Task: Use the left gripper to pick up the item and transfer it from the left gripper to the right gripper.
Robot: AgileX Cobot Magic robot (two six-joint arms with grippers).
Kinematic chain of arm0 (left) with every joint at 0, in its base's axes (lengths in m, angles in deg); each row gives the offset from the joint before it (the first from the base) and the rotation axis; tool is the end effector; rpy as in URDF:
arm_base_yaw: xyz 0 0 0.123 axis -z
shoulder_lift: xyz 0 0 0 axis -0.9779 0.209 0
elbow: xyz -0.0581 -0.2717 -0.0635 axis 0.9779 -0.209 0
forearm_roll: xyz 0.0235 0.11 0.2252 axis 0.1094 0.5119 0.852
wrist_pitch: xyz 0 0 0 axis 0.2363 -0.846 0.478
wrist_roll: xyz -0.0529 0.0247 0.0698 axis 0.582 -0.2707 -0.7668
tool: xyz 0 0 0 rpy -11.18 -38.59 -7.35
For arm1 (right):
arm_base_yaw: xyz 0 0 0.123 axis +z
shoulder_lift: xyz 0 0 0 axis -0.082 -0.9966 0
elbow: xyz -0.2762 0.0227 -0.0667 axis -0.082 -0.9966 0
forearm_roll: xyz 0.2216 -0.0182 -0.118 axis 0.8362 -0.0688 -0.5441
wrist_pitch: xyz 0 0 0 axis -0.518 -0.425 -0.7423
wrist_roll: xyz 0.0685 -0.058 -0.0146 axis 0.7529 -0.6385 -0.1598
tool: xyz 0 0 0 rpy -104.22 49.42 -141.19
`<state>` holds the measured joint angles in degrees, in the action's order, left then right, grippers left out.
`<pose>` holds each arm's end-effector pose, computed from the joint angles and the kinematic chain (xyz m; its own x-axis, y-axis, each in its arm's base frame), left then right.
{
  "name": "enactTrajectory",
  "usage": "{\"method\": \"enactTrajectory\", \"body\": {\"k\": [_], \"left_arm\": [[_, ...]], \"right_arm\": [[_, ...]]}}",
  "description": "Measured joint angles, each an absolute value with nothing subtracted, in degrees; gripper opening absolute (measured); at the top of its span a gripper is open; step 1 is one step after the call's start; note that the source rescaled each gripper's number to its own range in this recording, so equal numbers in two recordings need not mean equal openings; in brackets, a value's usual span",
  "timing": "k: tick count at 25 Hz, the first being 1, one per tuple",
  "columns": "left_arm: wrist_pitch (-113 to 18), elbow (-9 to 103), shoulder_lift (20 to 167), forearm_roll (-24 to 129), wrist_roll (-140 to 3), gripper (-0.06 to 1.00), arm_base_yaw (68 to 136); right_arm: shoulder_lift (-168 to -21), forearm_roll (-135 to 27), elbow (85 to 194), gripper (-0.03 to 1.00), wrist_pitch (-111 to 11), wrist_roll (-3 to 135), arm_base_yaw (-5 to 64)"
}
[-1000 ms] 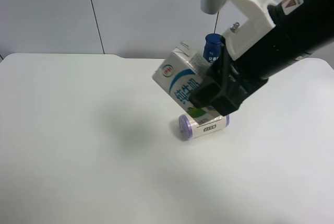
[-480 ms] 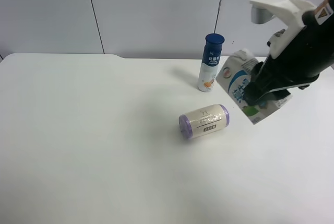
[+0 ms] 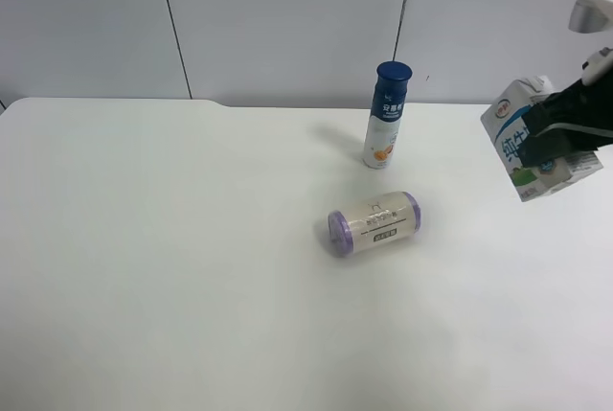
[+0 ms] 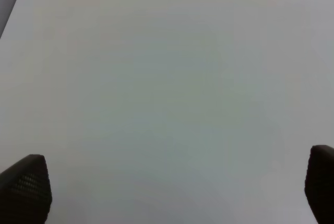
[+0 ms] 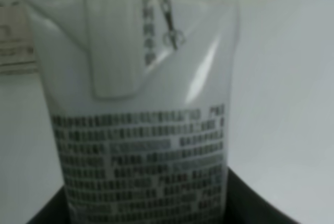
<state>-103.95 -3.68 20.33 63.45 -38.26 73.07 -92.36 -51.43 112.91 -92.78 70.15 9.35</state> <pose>-0.0064 -0.0039 0.2796 -0.4424 0.0075 -0.8968 -0.0311 0.9992 0.0237 0.2316 0.0323 0.2892 -0.8496 -0.2696 -0.4533 -0.3228 0.9455 0.0427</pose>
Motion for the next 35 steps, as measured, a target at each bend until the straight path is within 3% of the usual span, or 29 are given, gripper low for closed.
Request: {"method": "enactTrajectory", "body": {"k": [8, 35], "left_arm": [[-104.0, -3.7, 20.3, 63.5, -38.3, 0.99, 73.1], [-104.0, -3.7, 20.3, 63.4, -38.3, 0.99, 73.1]], "right_arm": [[-92.9, -51.5, 108.2, 0.00, -86.7, 69.7, 3.9], [-118.1, -51.1, 108.2, 0.00, -70.5, 69.9, 3.7]]}}
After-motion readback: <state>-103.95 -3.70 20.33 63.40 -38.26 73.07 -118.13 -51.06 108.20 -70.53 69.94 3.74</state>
